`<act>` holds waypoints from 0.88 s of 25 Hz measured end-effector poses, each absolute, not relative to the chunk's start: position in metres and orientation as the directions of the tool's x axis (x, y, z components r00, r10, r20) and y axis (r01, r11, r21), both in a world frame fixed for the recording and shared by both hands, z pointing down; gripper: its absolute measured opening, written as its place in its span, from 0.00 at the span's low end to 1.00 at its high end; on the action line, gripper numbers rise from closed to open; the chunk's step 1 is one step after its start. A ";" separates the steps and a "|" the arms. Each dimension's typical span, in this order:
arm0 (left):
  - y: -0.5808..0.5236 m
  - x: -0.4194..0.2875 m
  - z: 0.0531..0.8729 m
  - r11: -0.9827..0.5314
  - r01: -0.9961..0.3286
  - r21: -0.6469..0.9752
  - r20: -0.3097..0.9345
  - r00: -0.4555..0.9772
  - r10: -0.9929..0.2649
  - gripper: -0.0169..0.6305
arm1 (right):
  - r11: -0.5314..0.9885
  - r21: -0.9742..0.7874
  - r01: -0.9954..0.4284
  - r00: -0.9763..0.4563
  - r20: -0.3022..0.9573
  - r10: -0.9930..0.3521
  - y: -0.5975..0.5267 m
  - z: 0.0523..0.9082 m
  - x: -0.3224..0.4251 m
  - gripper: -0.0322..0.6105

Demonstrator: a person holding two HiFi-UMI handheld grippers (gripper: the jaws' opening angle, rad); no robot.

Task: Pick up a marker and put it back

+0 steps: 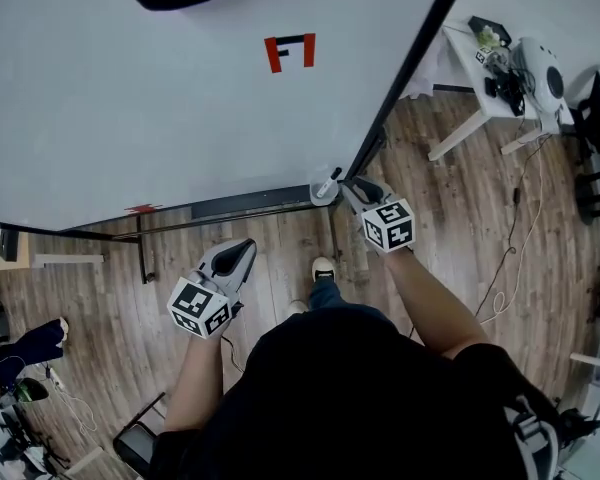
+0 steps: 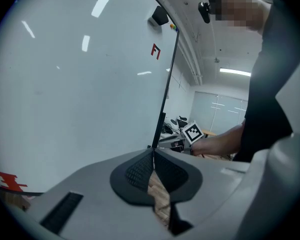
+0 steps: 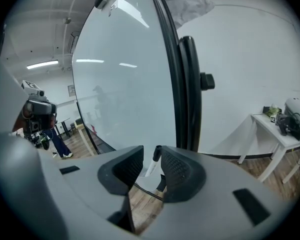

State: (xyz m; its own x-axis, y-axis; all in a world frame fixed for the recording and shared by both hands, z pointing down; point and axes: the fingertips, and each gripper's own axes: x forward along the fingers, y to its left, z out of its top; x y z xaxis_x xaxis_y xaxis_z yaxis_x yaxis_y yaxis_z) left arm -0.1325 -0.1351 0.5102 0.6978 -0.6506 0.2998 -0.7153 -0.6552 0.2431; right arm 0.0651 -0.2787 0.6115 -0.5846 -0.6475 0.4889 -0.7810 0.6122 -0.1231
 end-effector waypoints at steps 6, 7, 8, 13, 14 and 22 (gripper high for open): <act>-0.129 -0.131 0.500 -0.681 -0.698 0.221 0.279 0.714 -0.642 0.05 | 0.600 -0.115 -0.792 -0.579 0.453 -0.678 -0.257 0.581 0.076 0.21; -0.128 -0.130 0.498 -0.686 -0.695 0.217 0.274 0.717 -0.640 0.05 | 0.598 -0.115 -0.793 -0.579 0.446 -0.683 -0.252 0.575 0.077 0.21; -0.127 -0.130 0.496 -0.690 -0.691 0.213 0.270 0.721 -0.639 0.05 | 0.596 -0.116 -0.795 -0.579 0.439 -0.687 -0.248 0.570 0.078 0.21; -0.119 -0.128 0.487 -0.708 -0.678 0.197 0.253 0.733 -0.632 0.05 | 0.592 -0.110 -0.798 -0.578 0.415 -0.702 -0.227 0.551 0.082 0.21; -0.117 -0.129 0.485 -0.710 -0.677 0.195 0.251 0.734 -0.631 0.05 | 0.592 -0.108 -0.799 -0.578 0.413 -0.704 -0.223 0.548 0.082 0.20; -0.097 -0.134 0.477 -0.716 -0.675 0.179 0.237 0.736 -0.634 0.05 | 0.591 -0.103 -0.800 -0.576 0.406 -0.710 -0.192 0.540 0.084 0.19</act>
